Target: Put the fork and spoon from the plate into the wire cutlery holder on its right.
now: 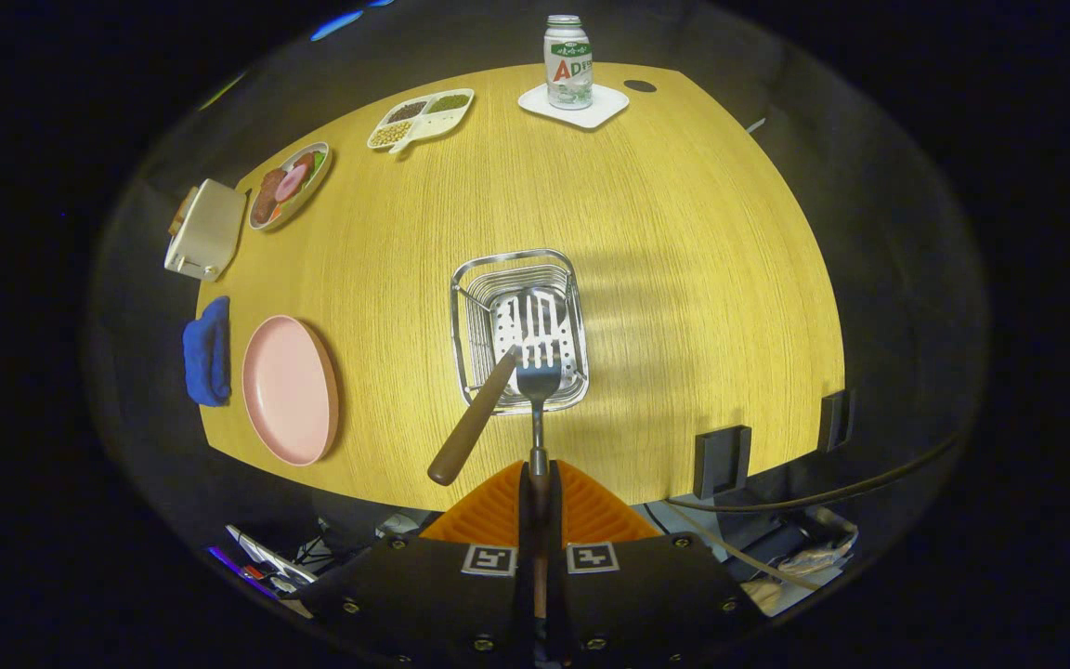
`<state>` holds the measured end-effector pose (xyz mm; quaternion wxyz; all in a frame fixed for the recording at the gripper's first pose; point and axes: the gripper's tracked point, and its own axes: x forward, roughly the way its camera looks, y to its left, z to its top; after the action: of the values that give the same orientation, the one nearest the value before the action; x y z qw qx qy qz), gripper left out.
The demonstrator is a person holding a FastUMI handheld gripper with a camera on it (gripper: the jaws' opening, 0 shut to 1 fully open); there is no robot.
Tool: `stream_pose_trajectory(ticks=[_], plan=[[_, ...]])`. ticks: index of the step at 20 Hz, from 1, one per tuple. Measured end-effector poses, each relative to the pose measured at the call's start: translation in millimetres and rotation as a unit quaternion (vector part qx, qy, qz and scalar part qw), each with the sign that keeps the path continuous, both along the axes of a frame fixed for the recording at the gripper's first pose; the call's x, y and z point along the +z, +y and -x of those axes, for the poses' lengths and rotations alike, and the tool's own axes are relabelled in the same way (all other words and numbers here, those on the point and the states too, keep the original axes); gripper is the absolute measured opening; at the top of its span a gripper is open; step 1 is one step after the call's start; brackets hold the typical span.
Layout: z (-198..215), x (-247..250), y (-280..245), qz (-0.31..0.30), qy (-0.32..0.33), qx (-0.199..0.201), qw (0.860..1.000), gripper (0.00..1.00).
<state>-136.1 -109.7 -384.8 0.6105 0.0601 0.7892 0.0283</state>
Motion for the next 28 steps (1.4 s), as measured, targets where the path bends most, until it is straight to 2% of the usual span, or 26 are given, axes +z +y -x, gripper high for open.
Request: stream_pose_trajectory(ticks=[9,10,16,21,22,23,24,26,28], plan=[[-7.0,-1.7,5.3,-0.004,0.005,-0.015,1.000,0.07],[-9.4,-1.0,5.4,-0.004,0.003,-0.017,1.000,0.11],[-27.8,4.0,1.9,-0.001,-0.023,-0.032,0.999,0.13],[-38.0,11.9,2.4,0.000,-0.045,-0.030,0.999,0.16],[-38.9,11.6,1.5,0.001,-0.048,-0.028,0.998,0.25],[-40.6,12.0,2.4,0.000,-0.053,-0.028,0.998,0.27],[-42.7,13.7,0.6,0.004,-0.058,-0.026,0.998,0.43],[-48.1,14.4,1.5,0.003,-0.073,-0.031,0.997,0.57],[-53.2,15.8,3.2,-0.001,-0.087,-0.040,0.995,0.66]])
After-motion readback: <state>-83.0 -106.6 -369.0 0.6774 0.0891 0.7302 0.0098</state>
